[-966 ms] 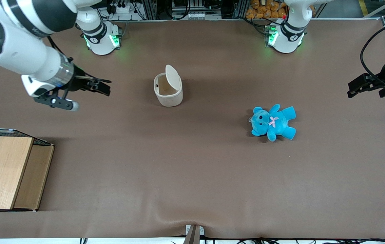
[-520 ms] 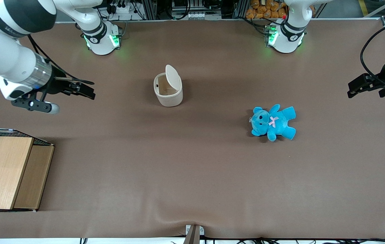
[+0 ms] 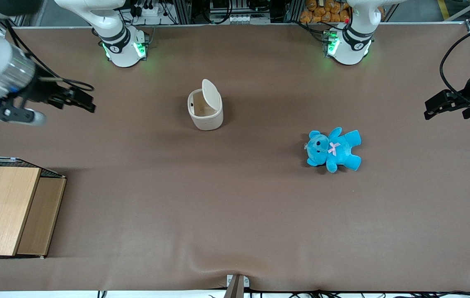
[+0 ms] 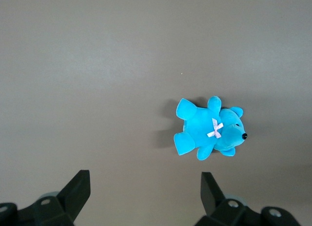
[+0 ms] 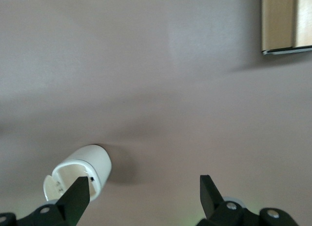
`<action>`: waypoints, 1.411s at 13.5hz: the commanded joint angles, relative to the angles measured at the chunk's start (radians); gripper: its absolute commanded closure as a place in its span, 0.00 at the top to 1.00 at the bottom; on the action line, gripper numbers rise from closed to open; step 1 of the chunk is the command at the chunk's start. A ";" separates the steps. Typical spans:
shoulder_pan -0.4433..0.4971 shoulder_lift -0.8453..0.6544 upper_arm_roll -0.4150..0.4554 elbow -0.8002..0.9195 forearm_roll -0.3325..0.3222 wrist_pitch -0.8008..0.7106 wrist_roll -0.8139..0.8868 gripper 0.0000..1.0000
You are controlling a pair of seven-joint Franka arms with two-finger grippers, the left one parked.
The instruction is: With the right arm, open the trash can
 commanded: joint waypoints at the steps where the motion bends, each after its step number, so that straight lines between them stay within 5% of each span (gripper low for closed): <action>1: -0.024 -0.080 -0.022 -0.053 -0.008 -0.009 -0.053 1.00; 19: -0.062 -0.065 -0.120 -0.061 -0.084 0.153 -0.289 1.00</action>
